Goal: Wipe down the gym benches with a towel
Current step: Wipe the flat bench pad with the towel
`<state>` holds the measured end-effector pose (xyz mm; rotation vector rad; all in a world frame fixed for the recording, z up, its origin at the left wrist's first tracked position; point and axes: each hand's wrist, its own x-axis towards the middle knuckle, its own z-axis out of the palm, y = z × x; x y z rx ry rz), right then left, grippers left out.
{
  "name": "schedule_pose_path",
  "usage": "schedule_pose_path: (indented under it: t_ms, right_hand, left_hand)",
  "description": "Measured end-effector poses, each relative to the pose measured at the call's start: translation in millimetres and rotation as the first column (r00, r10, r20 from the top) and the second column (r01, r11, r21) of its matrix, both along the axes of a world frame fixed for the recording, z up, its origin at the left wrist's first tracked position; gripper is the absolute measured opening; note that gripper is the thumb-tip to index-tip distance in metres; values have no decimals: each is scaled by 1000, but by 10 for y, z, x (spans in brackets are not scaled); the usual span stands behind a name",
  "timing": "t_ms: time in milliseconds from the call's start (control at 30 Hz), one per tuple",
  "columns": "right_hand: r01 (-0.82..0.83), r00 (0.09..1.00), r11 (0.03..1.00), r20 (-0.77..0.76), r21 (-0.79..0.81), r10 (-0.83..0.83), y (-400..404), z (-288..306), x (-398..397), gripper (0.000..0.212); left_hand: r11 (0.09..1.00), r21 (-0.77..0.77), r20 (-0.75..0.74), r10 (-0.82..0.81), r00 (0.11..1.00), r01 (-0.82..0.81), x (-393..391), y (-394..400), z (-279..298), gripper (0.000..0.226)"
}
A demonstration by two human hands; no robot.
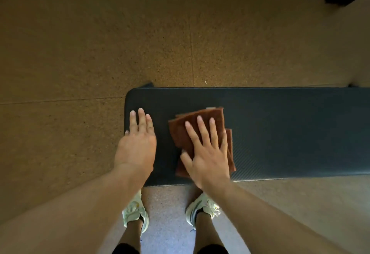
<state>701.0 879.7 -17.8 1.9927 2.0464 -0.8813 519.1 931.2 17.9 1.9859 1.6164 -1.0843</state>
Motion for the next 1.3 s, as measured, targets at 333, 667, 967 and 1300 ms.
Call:
schedule_pose_path:
  t_ms: [333,667,967,1300]
  right_hand:
    - [-104,994,976,60,189,94,379,-70,207,74]
    - [-339,938,929,131,149,321,497,-38,55,74]
    - [-377,921,876,22,302,389,283,-72,-1045,68]
    - [-90,990,995,112,48,84,111,34,-571,71]
  left_hand:
    - [999,36,21,29,999,-30,-1,-22,15,137]
    - [990,109,244,58,968,-87,-294,-110,-20,145]
    - [669,-114,557,655,510,-735,-1063,-1496,-377,145]
    - [751,20,737,435,517,-660,-620,-1172,-20,103]
